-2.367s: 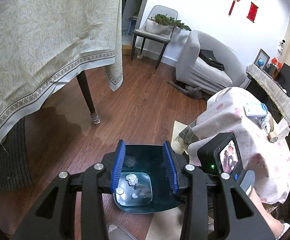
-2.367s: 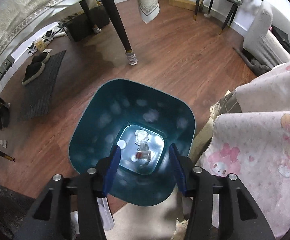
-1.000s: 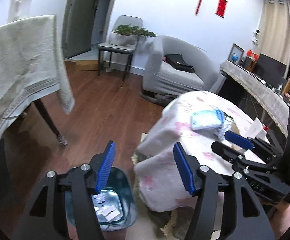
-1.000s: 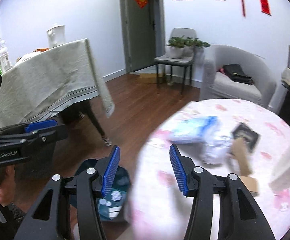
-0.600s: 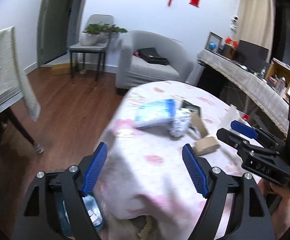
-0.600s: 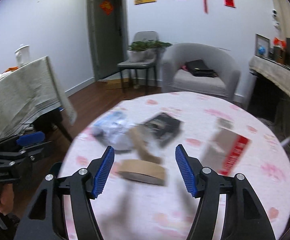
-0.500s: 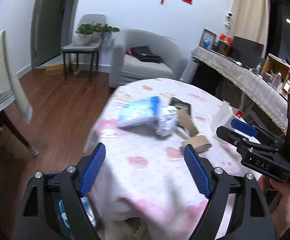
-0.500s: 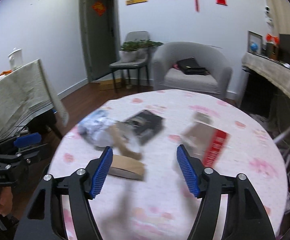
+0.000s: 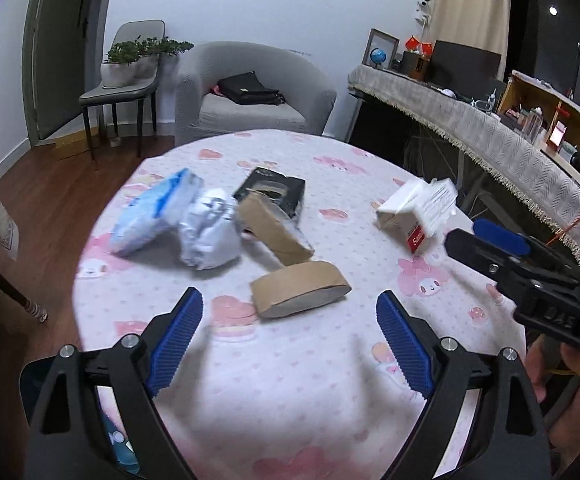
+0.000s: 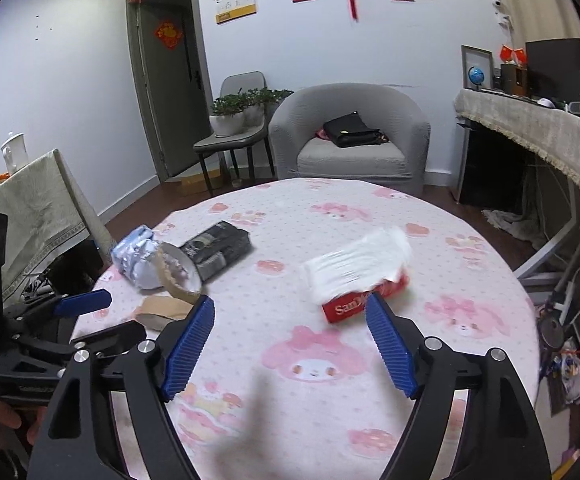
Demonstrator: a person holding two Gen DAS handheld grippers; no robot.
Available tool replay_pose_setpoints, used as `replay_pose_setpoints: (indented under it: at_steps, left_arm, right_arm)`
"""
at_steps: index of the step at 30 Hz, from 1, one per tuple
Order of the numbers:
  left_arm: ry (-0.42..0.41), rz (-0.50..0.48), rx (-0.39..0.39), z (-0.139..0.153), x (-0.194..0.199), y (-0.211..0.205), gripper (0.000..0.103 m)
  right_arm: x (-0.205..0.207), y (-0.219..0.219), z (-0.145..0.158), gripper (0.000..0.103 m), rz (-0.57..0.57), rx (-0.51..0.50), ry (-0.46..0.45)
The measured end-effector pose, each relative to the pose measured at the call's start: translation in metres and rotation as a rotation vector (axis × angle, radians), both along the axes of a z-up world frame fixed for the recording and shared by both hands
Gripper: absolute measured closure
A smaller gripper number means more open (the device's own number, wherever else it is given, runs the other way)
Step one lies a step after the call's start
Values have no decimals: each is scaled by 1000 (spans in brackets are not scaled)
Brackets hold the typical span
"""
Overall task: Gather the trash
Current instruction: 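Move both open tools back over the table toward the remaining items, then grasp the brown tape roll with the left gripper while the right gripper grasps the SanDisk box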
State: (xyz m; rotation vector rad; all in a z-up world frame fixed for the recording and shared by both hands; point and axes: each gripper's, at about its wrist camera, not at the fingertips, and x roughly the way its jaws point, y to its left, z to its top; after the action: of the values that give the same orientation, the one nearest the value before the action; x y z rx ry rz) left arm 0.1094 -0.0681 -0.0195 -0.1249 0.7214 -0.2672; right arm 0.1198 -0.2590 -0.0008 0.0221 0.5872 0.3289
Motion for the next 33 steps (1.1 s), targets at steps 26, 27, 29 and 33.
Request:
replay_pose_setpoints:
  at_steps: [26, 27, 29, 33]
  left_arm:
    - [100, 102, 94, -18, 32, -25, 33]
    - [99, 102, 91, -18, 32, -25, 33]
    - [97, 98, 85, -18, 32, -24, 33]
    - [93, 91, 59, -17, 30, -22, 33]
  right_arm:
    - [57, -40, -14, 12, 115, -89, 87]
    - [60, -38, -14, 11, 126, -93, 91]
    - [64, -33, -14, 11, 151, -112, 104]
    - [71, -27, -13, 5, 153, -165, 105]
